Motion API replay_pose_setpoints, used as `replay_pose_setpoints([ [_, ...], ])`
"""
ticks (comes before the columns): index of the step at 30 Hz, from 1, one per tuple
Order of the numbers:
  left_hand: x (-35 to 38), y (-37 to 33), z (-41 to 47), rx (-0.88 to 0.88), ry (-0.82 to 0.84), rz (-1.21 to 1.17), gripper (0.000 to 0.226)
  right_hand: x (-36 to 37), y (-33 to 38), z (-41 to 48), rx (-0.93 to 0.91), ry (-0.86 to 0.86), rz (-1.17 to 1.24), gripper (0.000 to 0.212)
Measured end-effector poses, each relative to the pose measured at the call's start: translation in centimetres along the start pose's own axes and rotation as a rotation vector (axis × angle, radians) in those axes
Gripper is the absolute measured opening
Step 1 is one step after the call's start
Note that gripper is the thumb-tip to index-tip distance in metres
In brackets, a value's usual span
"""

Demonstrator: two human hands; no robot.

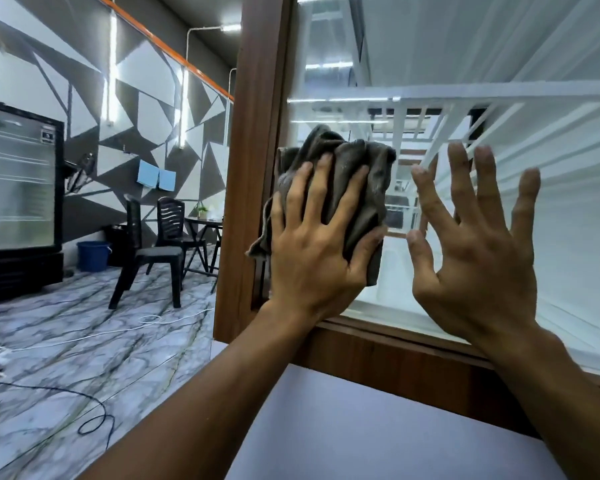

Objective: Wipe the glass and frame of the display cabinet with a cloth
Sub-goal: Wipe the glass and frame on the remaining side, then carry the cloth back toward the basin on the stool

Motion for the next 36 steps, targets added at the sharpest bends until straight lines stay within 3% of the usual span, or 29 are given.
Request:
replay_pose_setpoints([
  [4, -1.8, 0.1, -0.7, 0.001, -0.104, -0.047, 0.051, -0.3, 0.1, -0.1, 0.017, 0.001, 0.068, 0.070],
  [7, -4.0, 1.7, -1.3, -0.086, -0.047, -0.160, 0.046, -0.5, 0.7, -0.3, 0.082, -0.027, 0.215, 0.071],
  [10, -7.6, 6.0, -2.8, -0.204, -0.038, -0.170, 0.041, 1.3, 5.4, -1.3, 0.111, -0.012, 0.593, 0.063],
  [13, -10.9, 13.1, -6.1, -0.308, 0.013, -0.112, 0.036, 4.1, 14.0, -3.4, 0.008, 0.097, 1.024, 0.045],
  [16, -11.5, 21.7, -11.9, -0.422, 0.250, 0.081, 0.038, 7.8, 22.3, -6.2, -0.087, 0.217, 1.233, 0.026],
  [18, -10.2, 27.1, -16.5, -0.455, 0.516, 0.254, 0.039, 12.6, 27.4, -7.9, -0.030, 0.472, 1.241, 0.022],
  [20, -8.9, 31.5, -20.2, -0.479, 0.754, 0.364, 0.037, 18.6, 31.7, -9.9, 0.079, 0.883, 1.157, 0.028],
  [22, -8.2, 34.6, -22.6, -0.507, 0.924, 0.432, 0.033, 23.3, 35.0, -11.3, 0.055, 1.150, 1.005, 0.029],
  [29, -6.9, 40.5, -22.0, -0.537, 1.316, 0.481, 0.033, 31.4, 39.1, -9.1, 0.101, 1.449, 0.832, 0.033],
  [36, -8.0, 41.6, -19.0, -0.621, 1.576, 0.444, 0.030, 31.0, 38.3, -5.3, 0.175, 1.675, 0.862, 0.035],
])
Point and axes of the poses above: each hand's wrist, its own z-axis towards the middle knuckle, its own x-axis out of the palm, y = z × x, the point moved 10 cm from there along z, towards the middle knuckle, and after that the axes turned 14 degrees about z, right-handed, at the moved point
